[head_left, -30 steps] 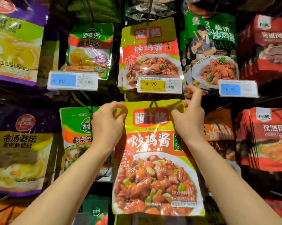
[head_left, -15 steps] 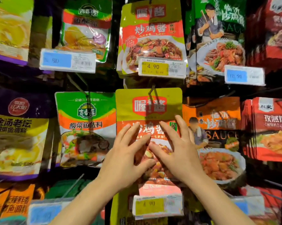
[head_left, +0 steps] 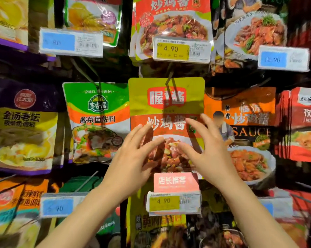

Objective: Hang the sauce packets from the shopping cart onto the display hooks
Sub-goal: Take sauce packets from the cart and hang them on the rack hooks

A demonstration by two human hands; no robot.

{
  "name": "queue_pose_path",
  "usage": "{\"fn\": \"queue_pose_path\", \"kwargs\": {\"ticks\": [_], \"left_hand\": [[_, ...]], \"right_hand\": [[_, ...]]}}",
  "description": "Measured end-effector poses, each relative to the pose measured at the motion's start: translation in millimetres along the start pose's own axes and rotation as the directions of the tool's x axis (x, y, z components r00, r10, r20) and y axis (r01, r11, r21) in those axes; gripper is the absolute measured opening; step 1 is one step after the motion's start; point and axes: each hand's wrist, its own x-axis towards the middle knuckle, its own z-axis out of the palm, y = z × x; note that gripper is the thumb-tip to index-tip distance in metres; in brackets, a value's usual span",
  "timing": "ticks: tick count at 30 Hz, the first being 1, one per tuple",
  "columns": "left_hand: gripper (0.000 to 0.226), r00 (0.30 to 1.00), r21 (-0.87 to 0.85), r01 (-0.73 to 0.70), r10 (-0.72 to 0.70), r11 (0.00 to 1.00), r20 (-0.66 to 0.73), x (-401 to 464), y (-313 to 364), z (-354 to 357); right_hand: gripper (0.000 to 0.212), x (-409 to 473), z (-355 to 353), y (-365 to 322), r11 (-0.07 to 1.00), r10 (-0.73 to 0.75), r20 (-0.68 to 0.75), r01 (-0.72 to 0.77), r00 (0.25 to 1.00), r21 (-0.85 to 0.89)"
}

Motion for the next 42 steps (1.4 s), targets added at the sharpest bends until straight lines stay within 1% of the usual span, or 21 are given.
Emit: {"fn": "queue_pose_path", "kwargs": {"ticks": [2,4,6,9,12,14,16,18,20,21,24,26,28,30,31,33,36,39,40,41,42], "left_hand": [[0.053,0.999,-0.057,0.019,-0.022,0.998,-0.047,-10,3,-15],[0.038,0.996,-0.090,0.039,-0.046,0.995,-0.081,-21,4,-34],[0.036,0.993,-0.092,0.052,-0.061,0.994,-0.103,-34,5,-54],[0.032,0.985,-0.064,0.102,-0.109,0.993,-0.130,-67,2,-90],[0.032,0.963,-0.020,0.241,-0.242,0.970,-0.117,-121,-11,-137],[0.032,0.932,0.013,0.351,-0.348,0.936,-0.103,-165,-25,-171],[0.032,0.886,0.070,0.459,-0.451,0.886,-0.108,-211,-37,-208],[0.030,0.832,0.134,0.554,-0.542,0.822,-0.118,-258,-44,-245],[0.031,0.766,0.200,0.642,-0.630,0.740,-0.129,-306,-44,-279],[0.033,0.721,0.228,0.690,-0.680,0.687,-0.135,-332,-40,-296],[0.033,0.548,0.313,0.819,-0.818,0.482,-0.175,-408,-21,-338],[0.029,0.403,0.350,0.883,-0.888,0.313,-0.221,-458,-2,-362],[0.032,0.247,0.359,0.923,-0.929,0.138,-0.276,-507,19,-382],[0.031,0.107,0.345,0.938,-0.935,-0.017,-0.337,-552,41,-399],[0.025,0.043,0.335,0.938,-0.929,-0.089,-0.367,-571,52,-407],[0.014,-0.069,0.314,0.925,-0.908,-0.213,-0.412,-605,73,-418],[0.019,-0.159,0.293,0.901,-0.872,-0.320,-0.463,-644,95,-422],[0.031,-0.232,0.292,0.863,-0.837,-0.412,-0.496,-674,98,-414],[0.035,-0.249,0.304,0.848,-0.833,-0.434,-0.495,-684,95,-410],[0.039,-0.247,0.324,0.837,-0.832,-0.442,-0.496,-694,89,-407],[0.042,-0.224,0.365,0.822,-0.837,-0.438,-0.499,-704,82,-404]], "right_hand": [[0.053,-7,-4,-10,0.999,-0.021,-0.052,0.023,0.998,0.037],[0.049,-16,0,-27,0.994,-0.088,-0.104,0.095,0.991,0.062],[0.045,-27,11,-48,0.984,-0.155,-0.112,0.164,0.982,0.075],[0.040,-45,33,-86,0.961,-0.229,-0.067,0.237,0.971,0.142],[0.034,-64,63,-135,0.928,-0.279,0.016,0.265,0.960,0.263],[0.031,-84,86,-173,0.904,-0.309,0.121,0.252,0.943,0.346],[0.032,-110,109,-212,0.874,-0.369,0.240,0.247,0.898,0.418],[0.034,-138,130,-251,0.844,-0.423,0.363,0.215,0.830,0.491],[0.032,-169,150,-286,0.830,-0.460,0.488,0.164,0.741,0.534],[0.029,-185,161,-302,0.823,-0.484,0.547,0.143,0.683,0.550],[0.019,-238,198,-348,0.790,-0.565,0.674,0.078,0.476,0.608],[0.018,-275,217,-378,0.754,-0.630,0.699,0.051,0.339,0.655],[0.021,-309,230,-406,0.716,-0.688,0.697,0.035,0.201,0.697],[0.027,-341,240,-429,0.704,-0.709,0.704,-0.009,0.036,0.710],[0.031,-356,244,-439,0.707,-0.707,0.705,-0.019,-0.044,0.707],[0.034,-383,253,-456,0.705,-0.701,0.691,-0.019,-0.177,0.709],[0.039,-419,267,-476,0.692,-0.691,0.651,-0.026,-0.316,0.722],[0.042,-448,292,-490,0.711,-0.646,0.644,-0.014,-0.410,0.703],[0.044,-457,303,-494,0.719,-0.625,0.642,-0.006,-0.444,0.695],[0.046,-466,315,-498,0.727,-0.599,0.639,0.006,-0.482,0.686],[0.048,-475,328,-503,0.733,-0.570,0.636,0.029,-0.520,0.680]]}}
